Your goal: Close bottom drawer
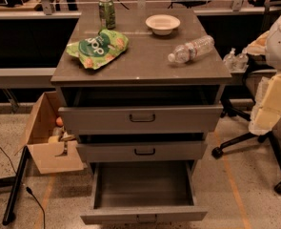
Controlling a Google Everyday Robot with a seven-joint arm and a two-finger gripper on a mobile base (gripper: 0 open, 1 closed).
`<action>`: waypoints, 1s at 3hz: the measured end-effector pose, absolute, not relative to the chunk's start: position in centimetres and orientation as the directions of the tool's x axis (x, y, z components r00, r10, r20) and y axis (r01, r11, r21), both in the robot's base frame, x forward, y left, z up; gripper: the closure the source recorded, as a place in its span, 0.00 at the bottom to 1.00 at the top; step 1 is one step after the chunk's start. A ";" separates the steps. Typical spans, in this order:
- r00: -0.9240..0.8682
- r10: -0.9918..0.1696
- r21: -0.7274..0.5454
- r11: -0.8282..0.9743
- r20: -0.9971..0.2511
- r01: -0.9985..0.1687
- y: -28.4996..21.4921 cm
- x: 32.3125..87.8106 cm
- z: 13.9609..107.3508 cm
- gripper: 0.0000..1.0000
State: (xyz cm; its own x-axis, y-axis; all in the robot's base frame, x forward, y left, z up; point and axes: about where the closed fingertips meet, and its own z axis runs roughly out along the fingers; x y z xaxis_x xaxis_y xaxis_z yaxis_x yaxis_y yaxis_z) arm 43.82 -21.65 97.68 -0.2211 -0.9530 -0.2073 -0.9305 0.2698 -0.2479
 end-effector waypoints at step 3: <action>-0.176 -0.945 -0.219 0.240 -0.276 -0.946 -20.2 43.6 92.8 0.40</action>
Offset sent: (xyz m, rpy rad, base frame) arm 0.0013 0.0053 -0.0285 0.0543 0.0276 -0.0067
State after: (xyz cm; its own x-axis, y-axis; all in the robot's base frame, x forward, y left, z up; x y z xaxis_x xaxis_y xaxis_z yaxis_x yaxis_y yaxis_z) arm 43.59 -20.17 92.85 -0.1757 -0.9448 -0.2764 -0.9458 0.2399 -0.2188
